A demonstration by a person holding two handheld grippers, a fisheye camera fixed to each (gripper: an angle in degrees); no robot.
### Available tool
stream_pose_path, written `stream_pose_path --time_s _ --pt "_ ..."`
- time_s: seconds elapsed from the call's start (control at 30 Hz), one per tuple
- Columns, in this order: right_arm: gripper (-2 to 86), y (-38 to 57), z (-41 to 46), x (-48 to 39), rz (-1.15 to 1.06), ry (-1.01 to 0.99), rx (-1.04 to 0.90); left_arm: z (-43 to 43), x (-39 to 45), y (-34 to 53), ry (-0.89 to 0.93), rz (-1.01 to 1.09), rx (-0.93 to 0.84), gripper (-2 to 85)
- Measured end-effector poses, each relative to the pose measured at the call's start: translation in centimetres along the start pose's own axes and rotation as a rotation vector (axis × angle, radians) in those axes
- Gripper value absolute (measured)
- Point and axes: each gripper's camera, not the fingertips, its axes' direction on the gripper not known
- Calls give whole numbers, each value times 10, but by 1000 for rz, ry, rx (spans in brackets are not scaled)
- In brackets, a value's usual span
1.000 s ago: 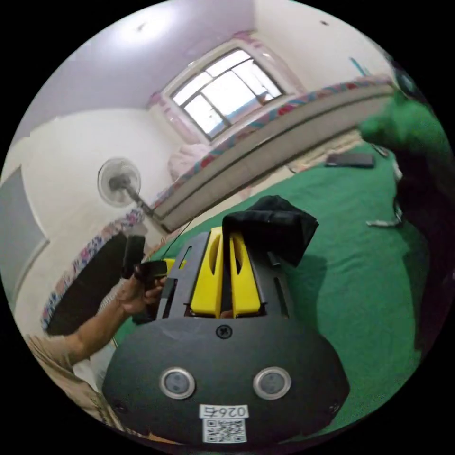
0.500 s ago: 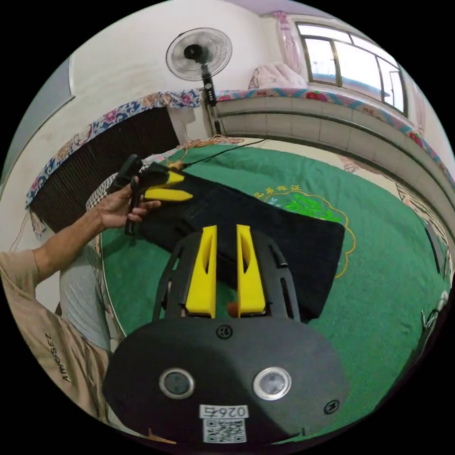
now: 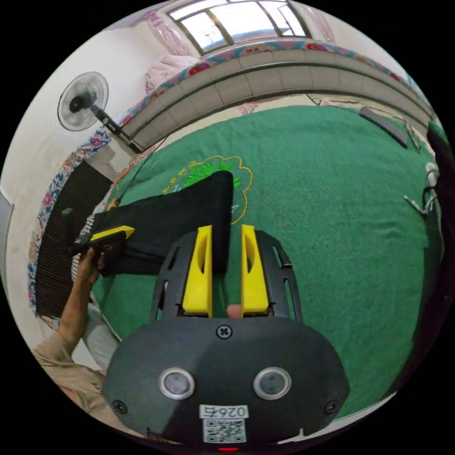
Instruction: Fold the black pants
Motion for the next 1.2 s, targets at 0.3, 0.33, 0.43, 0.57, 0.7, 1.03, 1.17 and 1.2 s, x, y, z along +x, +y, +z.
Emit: stream_pose_path --time_s 0.3,0.33,0.43,0.57,0.7,1.03,1.17,1.2 --pt "23 10 36 -27 55 -151 -19 -21 40 6 283 56 211 43" --pt "13 12 33 -43 9 -132 11 -20 45 5 279 66 204 62" --pt "2 23 19 -91 -159 -53 98 -14 70 -7 266 138 171 121" --pt "-2 47 15 -167 -435 129 156 -11 86 -20 403 100 135 182" --pt "-5 85 33 -245 -765 391 189 -17 87 -26 474 23 120 186" --pt "120 112 42 -283 -834 320 198 -15 55 -18 514 -146 25 52" --pt "99 109 59 -279 -799 361 181 -25 58 -19 505 -136 34 49" --pt "45 106 64 -276 -786 376 181 -27 60 -18 492 -133 33 48"
